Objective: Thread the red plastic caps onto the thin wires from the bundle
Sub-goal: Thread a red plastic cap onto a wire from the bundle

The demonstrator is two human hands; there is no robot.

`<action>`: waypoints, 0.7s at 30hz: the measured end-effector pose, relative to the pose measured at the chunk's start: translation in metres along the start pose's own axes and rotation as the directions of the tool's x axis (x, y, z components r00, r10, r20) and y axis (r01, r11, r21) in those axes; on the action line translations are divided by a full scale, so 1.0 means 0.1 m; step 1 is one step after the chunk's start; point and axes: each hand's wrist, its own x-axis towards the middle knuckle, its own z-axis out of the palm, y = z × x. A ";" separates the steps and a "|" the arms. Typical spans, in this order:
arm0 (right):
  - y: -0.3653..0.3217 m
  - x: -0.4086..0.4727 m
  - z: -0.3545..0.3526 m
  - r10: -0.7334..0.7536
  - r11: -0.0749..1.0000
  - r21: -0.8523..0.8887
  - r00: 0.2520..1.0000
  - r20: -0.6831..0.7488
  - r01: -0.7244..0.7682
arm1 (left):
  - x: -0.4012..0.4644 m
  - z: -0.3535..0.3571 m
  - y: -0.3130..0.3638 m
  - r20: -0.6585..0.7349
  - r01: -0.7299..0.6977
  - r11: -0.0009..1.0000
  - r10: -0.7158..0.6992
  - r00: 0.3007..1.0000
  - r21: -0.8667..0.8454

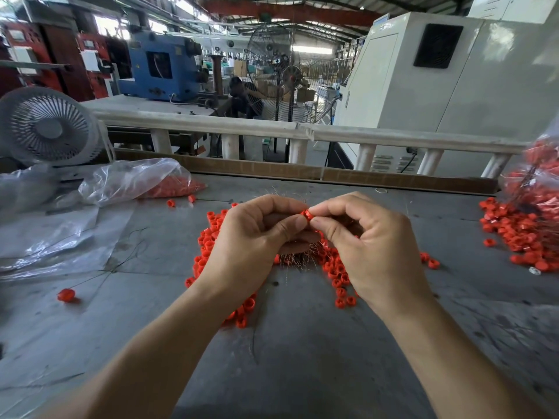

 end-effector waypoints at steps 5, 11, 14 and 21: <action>0.01 0.01 0.00 -0.019 1.000 -0.003 1.000 -0.012 0.019 | 0.00 0.01 -0.02 -0.001 -0.043 0.998 0.044 0.999 0.037; -0.01 0.00 0.00 -0.013 1.000 -0.023 1.000 0.000 0.013 | 0.00 -0.01 -0.05 -0.008 -0.083 0.994 0.084 0.996 0.072; -0.03 0.00 0.01 -0.005 1.000 -0.030 1.000 -0.004 0.005 | -0.01 0.01 -0.05 -0.019 -0.089 0.992 0.091 0.996 0.086; -0.03 -0.01 0.03 -0.083 0.989 -0.127 0.996 -0.024 0.080 | -0.01 0.04 -0.06 -0.036 0.001 0.999 -0.003 0.999 -0.041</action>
